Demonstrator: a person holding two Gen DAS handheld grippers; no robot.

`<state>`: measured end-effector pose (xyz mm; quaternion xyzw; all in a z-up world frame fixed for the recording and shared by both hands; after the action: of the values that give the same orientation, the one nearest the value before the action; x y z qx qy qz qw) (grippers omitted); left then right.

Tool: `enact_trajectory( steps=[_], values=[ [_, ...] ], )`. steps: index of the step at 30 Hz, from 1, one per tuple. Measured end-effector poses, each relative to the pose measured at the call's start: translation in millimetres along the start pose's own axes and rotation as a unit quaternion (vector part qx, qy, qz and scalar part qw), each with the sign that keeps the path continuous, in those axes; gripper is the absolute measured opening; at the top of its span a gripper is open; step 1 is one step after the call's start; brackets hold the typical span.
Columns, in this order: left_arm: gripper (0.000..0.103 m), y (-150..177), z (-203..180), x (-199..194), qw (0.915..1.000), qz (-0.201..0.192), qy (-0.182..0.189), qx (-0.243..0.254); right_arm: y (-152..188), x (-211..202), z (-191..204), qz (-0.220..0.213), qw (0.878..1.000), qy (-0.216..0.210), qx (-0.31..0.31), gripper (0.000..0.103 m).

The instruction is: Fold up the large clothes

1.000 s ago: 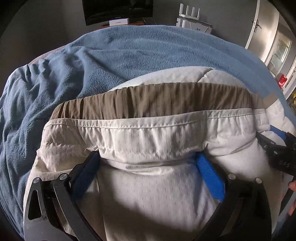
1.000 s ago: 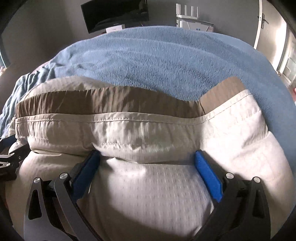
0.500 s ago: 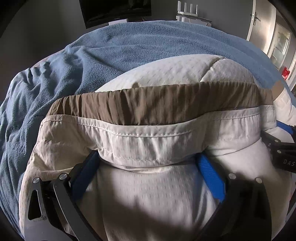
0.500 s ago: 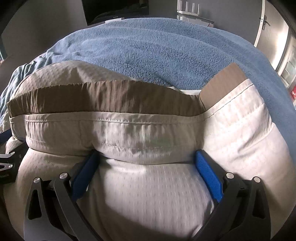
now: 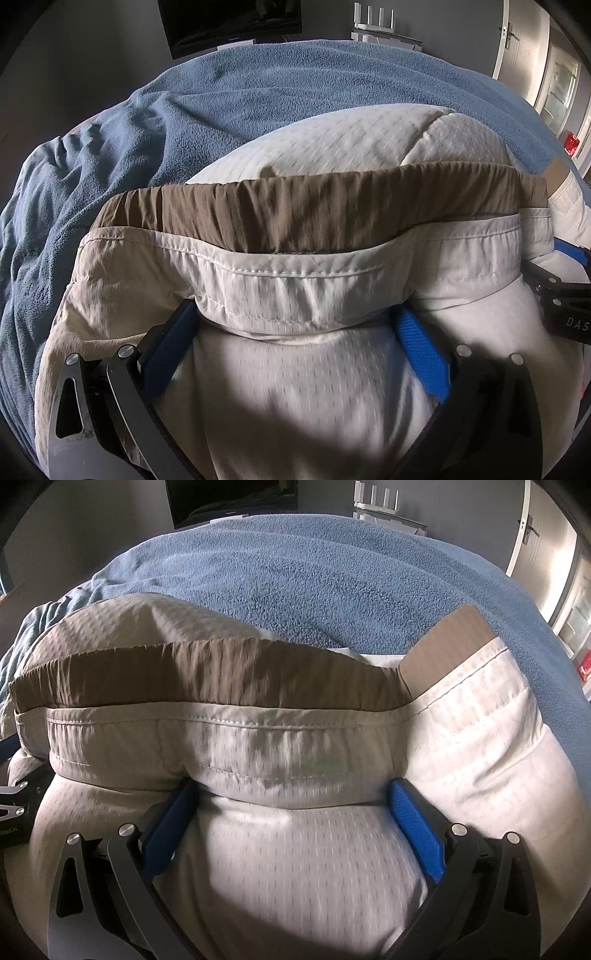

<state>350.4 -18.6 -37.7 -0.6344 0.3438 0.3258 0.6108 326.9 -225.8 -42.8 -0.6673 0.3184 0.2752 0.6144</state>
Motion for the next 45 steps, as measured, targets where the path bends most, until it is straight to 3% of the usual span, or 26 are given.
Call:
enact_trajectory(
  steps=[13, 16, 20, 23, 27, 31, 37, 41, 45],
  values=[
    [0.098, 3.2, 2.3, 1.4, 0.9999, -0.014, 0.007, -0.005, 4.8, -1.3, -2.9, -0.021, 1.0, -0.006, 0.006, 0.097],
    [0.098, 5.5, 9.0, -8.0, 0.9987, -0.036, 0.031, -0.019, 13.5, -7.5, -13.4, -0.059, 0.997, -0.038, 0.029, 0.097],
    [0.096, 13.4, 27.3, -42.7, 0.9944, -0.063, 0.071, -0.047, 31.9, -38.1, -37.1, -0.108, 0.985, -0.118, 0.066, 0.096],
    [0.097, 38.5, 29.7, -85.0, 0.9914, -0.101, 0.079, -0.028, 51.5, -80.5, -37.7, -0.124, 0.987, -0.089, 0.043, 0.095],
    [0.096, 89.8, 20.0, -96.8, 0.9938, -0.076, 0.069, 0.044, 97.6, -117.2, -15.2, -0.145, 0.987, -0.047, -0.043, 0.095],
    [0.097, 114.1, 33.9, -94.6, 0.9938, -0.066, 0.08, 0.039, 143.9, -108.1, -26.5, -0.105, 0.993, -0.012, -0.058, 0.096],
    [0.097, 120.1, 44.4, -94.2, 0.9959, -0.036, 0.07, 0.046, 164.3, -110.1, -60.8, -0.054, 0.999, -0.001, 0.0, 0.095],
    [0.097, 136.8, 58.2, -102.4, 0.9963, -0.028, 0.072, 0.038, 181.9, -112.0, -85.4, -0.034, 0.998, -0.023, 0.053, 0.095],
    [0.096, 136.7, 63.1, -119.1, 0.9958, -0.043, 0.07, 0.04, 177.8, -125.3, -87.5, -0.051, 0.997, -0.003, 0.053, 0.095]
  ],
)
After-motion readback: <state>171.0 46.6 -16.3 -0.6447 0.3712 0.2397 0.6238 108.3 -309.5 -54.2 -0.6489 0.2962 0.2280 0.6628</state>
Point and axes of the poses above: each gripper's, at about its wrist camera, not at the fingertips, and x roughly the way its jaws point, z to its left, y to its underside, the point moved 1 cm from there along x, roughly the way its jaws point, and after that the axes turned 12 degrees about -x, right-handed, at the moved point
